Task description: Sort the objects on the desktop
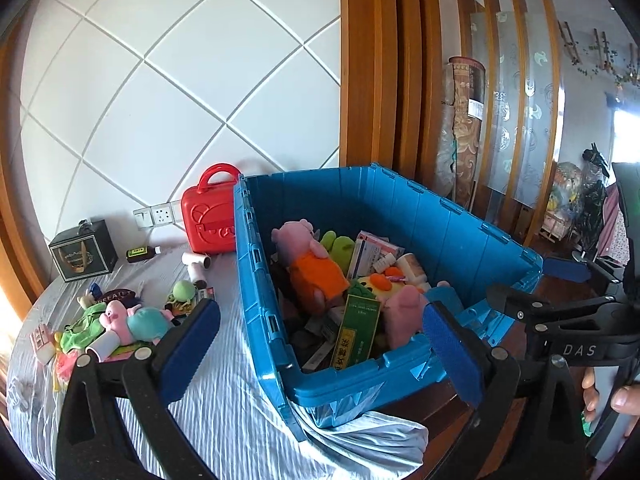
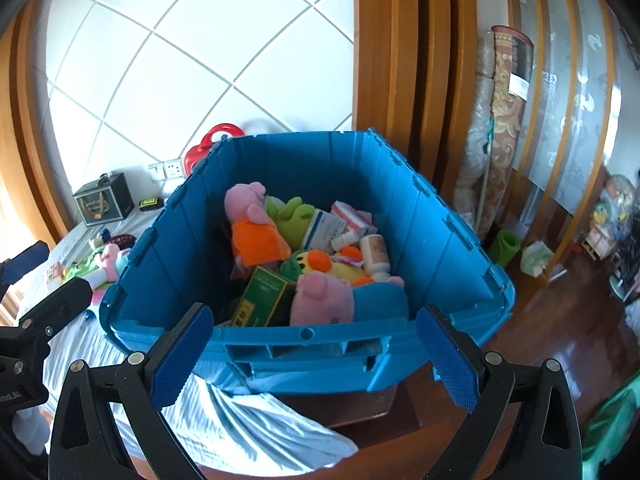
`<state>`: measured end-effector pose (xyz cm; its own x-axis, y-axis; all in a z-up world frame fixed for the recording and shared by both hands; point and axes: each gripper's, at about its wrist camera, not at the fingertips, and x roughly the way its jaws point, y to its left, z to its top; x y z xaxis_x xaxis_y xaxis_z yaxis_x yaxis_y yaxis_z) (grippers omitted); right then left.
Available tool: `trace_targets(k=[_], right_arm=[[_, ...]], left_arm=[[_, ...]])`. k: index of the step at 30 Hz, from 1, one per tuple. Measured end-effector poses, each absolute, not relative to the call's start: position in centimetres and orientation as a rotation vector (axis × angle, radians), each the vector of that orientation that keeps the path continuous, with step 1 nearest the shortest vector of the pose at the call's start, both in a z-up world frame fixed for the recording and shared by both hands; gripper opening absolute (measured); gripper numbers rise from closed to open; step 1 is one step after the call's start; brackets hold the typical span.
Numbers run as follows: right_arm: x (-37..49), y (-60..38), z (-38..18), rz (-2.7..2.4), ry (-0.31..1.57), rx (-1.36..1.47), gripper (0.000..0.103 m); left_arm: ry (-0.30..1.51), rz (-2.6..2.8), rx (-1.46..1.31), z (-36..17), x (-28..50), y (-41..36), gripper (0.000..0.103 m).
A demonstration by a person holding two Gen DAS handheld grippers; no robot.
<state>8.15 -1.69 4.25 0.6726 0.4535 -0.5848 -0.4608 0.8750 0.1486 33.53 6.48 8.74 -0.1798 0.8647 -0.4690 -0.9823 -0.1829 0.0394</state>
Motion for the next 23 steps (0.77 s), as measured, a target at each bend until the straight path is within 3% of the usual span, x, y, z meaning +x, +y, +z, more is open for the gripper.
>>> trace_targets(k=[23], right_arm=[[6.5, -3.2, 4.4, 0.509, 0.649, 0.011, 0.102]], left_arm=[[0.378, 1.721, -0.372, 9.2, 35.6, 5.2, 0.103]])
